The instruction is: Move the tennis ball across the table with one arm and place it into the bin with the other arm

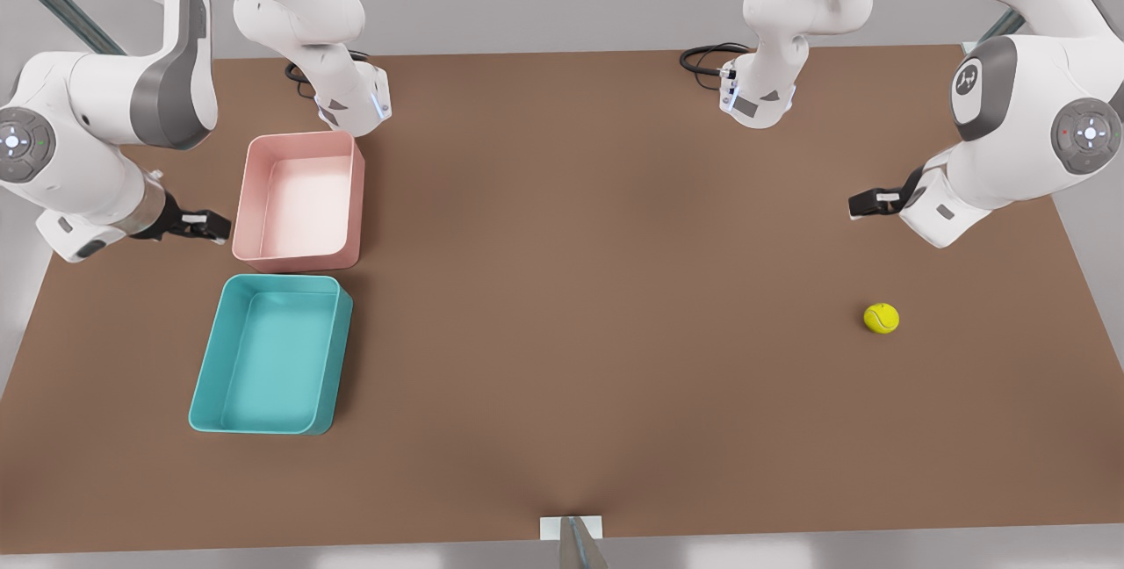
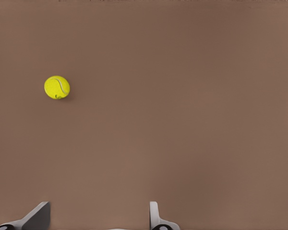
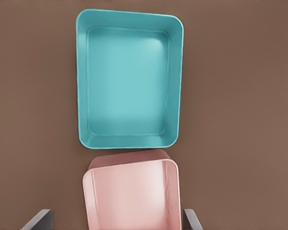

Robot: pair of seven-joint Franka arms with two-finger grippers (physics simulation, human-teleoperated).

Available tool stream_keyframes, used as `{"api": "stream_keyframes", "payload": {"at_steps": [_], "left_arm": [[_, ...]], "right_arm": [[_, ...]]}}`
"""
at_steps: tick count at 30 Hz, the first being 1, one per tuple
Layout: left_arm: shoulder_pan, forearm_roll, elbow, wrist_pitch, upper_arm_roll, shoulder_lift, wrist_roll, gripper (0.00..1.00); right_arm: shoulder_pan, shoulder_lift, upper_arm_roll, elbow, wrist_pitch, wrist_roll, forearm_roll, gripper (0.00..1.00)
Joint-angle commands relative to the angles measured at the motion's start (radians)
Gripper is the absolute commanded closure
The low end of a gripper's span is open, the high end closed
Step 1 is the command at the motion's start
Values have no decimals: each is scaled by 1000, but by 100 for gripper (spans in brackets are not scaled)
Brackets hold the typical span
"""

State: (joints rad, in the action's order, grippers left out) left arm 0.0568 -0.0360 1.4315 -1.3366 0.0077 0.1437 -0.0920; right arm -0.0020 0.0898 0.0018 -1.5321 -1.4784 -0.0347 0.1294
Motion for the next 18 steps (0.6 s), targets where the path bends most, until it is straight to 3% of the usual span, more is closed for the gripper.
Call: {"api": "stream_keyframes", "payload": {"at_steps": [1,3,5,6,7,9,11,18], "left_arm": [[0,-1,0,-16,0,-1,-51,0],[-11,2,1,-27,9,29,39,5],[-74,10,-2,-206,17,166,225,41],[-109,12,0,-282,17,227,346,66],[-146,10,9,-360,20,269,454,79],[-207,8,26,-478,38,338,851,79],[-235,12,40,-564,57,378,1487,79],[-348,4,47,-631,70,499,2624,79]], "right_arm": [[0,1,0,1,-36,-11,3,0],[0,7,-3,0,-26,-11,-1,0],[36,53,-8,9,-16,-13,13,0],[36,54,-6,13,-16,-11,12,0],[39,51,-3,13,-13,-13,6,0],[45,44,0,15,-14,-10,-13,0],[36,39,-6,4,29,116,-13,0],[45,50,-3,4,29,116,-14,0]]}}
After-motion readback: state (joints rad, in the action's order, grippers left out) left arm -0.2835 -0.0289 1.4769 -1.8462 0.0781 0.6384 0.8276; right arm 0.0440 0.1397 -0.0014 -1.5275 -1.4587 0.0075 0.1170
